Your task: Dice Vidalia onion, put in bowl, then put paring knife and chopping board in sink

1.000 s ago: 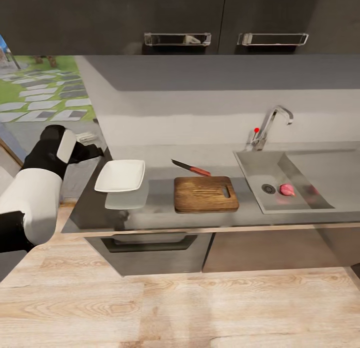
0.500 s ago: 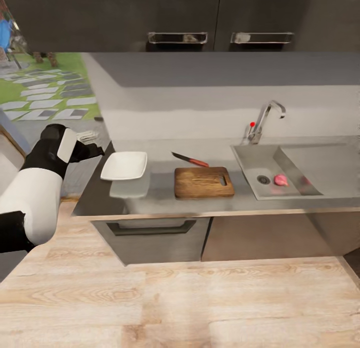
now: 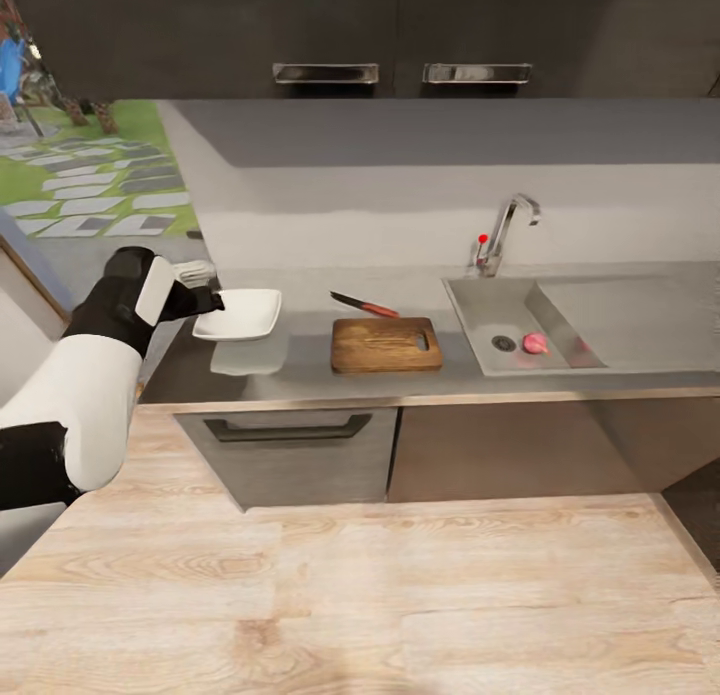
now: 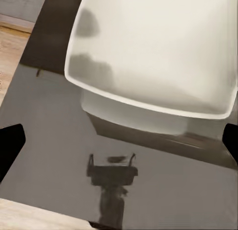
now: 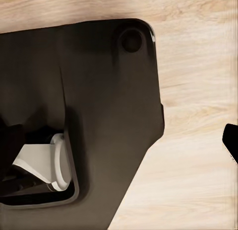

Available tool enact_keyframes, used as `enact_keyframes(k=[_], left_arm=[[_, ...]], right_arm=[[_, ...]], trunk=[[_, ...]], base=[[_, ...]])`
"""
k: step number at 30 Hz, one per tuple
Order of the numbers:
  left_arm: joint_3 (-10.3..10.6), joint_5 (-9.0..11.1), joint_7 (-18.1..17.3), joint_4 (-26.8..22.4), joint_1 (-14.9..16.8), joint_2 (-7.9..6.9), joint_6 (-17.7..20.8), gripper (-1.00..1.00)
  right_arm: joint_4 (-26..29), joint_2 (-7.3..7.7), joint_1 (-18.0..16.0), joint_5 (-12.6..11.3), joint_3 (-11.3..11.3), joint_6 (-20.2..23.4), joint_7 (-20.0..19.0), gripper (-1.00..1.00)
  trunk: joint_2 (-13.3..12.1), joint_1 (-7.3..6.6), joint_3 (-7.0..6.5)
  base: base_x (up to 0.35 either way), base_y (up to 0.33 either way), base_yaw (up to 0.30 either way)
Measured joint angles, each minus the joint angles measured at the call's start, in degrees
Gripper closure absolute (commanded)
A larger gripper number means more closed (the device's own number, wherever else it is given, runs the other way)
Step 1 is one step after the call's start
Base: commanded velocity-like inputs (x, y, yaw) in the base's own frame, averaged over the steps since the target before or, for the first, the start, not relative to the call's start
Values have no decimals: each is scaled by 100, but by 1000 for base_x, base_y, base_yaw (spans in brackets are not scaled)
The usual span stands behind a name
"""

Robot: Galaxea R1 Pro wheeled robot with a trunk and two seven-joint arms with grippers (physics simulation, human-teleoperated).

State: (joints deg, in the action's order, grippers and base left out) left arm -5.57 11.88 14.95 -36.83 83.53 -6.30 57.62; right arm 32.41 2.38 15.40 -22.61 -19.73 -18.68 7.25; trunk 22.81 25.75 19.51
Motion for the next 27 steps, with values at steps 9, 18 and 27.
enact_keyframes(k=[9,18,27], left_arm=[[110,0,1,-48,0,106,2,-100],[120,-1,7,-87,0,126,3,-100],[121,-1,8,-91,0,127,2,-100]], right_arm=[[0,-1,0,0,0,-6,17,-100],[0,2,0,0,2,-5,21,-100],[0,0,1,-9,8,-24,29,-100]], trunk=[[0,0,0],[0,0,0],[0,0,-19]], base=[[-3,-311,0],[0,-317,0],[0,-317,0]])
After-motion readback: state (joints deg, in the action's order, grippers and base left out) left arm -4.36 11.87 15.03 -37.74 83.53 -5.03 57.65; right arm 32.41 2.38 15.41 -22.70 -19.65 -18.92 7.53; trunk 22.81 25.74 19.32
